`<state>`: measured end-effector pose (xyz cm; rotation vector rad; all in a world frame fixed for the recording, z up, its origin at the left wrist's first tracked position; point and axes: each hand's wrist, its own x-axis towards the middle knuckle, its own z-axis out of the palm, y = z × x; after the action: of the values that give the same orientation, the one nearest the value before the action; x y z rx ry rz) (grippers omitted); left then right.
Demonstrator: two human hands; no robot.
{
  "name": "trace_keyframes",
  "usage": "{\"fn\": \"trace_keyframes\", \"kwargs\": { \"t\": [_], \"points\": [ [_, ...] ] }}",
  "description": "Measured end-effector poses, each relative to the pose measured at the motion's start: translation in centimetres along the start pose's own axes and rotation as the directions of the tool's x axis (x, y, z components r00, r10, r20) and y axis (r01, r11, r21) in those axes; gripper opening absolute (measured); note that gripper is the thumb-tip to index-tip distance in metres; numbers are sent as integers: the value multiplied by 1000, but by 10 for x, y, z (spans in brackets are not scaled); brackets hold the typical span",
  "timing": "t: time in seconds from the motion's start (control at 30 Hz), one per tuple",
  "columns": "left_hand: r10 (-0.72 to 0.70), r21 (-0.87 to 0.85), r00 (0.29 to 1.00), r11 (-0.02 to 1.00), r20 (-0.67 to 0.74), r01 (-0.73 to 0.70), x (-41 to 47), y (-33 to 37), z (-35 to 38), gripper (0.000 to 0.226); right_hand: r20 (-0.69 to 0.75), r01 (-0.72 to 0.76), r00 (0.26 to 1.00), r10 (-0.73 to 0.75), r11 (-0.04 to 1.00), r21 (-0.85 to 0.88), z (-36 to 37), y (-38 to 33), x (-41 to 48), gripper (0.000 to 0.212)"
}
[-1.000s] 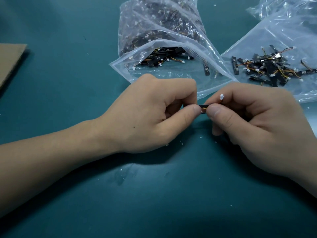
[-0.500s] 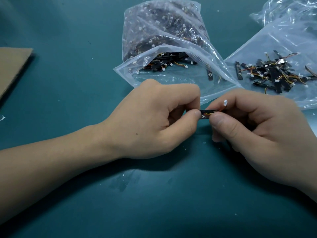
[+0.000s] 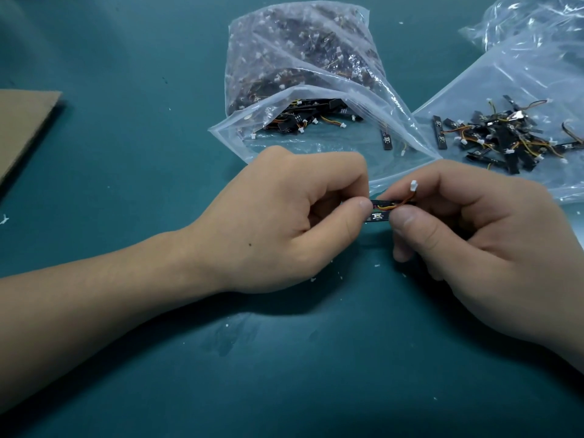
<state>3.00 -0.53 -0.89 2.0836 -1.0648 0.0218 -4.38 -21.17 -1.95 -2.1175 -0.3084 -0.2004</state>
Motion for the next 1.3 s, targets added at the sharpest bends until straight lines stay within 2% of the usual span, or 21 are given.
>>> {"fn": "trace_keyframes", "kwargs": {
  "t": [0.33, 0.67, 0.83, 1.1, 1.3],
  "points": [
    [10, 60, 999, 998, 38, -13, -2, 0, 2, 16, 16, -8, 1000, 8, 999, -31, -1, -1, 0, 12],
    [3, 47, 999, 999, 41, -5, -2, 2, 1, 18, 35, 32, 999, -31, 999, -36, -3, -2, -2, 11],
    [-4, 54, 999, 999, 51, 1, -1, 2, 1, 18, -57, 53, 997, -54, 999, -11, -2, 0, -1, 9],
    [-42, 5, 999, 999, 18, 42, 0, 2, -1, 20, -84, -17, 996, 15, 1000, -21, 0, 3, 0, 13],
    [-52, 6, 998, 999, 37, 51, 0, 2, -2, 21, -41, -17, 999, 13, 995, -98, -1, 1, 1, 7]
  ]
}}
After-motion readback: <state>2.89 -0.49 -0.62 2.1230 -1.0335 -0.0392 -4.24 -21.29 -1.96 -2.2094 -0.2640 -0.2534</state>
